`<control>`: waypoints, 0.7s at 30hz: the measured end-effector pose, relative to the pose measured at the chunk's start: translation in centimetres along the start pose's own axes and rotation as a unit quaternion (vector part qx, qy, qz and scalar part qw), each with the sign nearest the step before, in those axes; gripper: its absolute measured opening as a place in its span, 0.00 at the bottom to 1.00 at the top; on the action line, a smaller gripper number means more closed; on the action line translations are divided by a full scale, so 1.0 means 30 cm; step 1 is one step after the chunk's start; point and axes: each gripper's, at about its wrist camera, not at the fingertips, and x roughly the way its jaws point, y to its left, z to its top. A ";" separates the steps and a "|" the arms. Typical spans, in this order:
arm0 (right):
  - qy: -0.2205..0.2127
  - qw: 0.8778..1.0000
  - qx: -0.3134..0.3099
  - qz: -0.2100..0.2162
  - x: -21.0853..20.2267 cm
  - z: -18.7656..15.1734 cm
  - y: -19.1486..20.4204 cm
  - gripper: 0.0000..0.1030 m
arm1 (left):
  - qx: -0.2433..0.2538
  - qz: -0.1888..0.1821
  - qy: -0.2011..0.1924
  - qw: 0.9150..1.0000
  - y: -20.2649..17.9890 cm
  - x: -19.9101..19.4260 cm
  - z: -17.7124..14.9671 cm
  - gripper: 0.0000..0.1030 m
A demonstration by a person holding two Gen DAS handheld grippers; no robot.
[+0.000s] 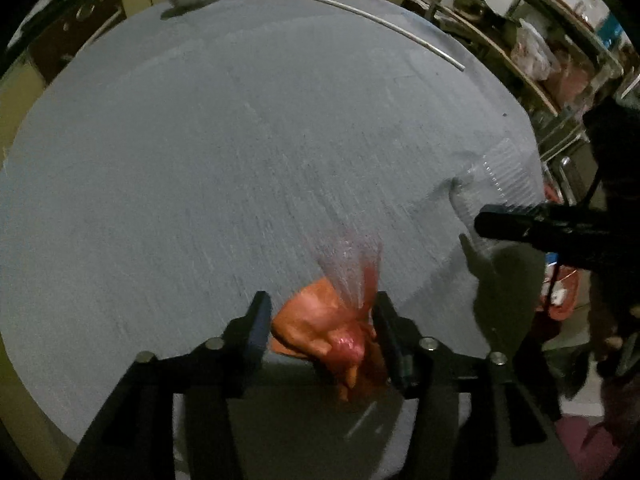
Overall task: Collect trash
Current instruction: 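Lift the clear tray and orange bag off the table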
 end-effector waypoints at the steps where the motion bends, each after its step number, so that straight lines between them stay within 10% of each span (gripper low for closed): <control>1: 0.001 1.000 0.003 0.001 0.001 0.000 -0.002 0.30 | -0.006 -0.007 -0.005 1.000 0.017 -0.004 0.007 0.54; 6: -0.027 0.999 0.017 0.023 -0.052 -0.010 -0.019 0.36 | -0.039 -0.030 -0.042 0.998 0.044 -0.105 -0.072 0.62; 10: -0.066 0.997 0.031 0.037 -0.118 -0.016 -0.042 0.64 | -0.076 -0.051 -0.053 0.994 0.049 -0.136 -0.119 0.62; 21: -0.108 0.993 0.046 0.004 -0.129 -0.030 -0.018 0.64 | -0.167 0.008 -0.072 0.983 -0.022 -0.069 -0.130 0.63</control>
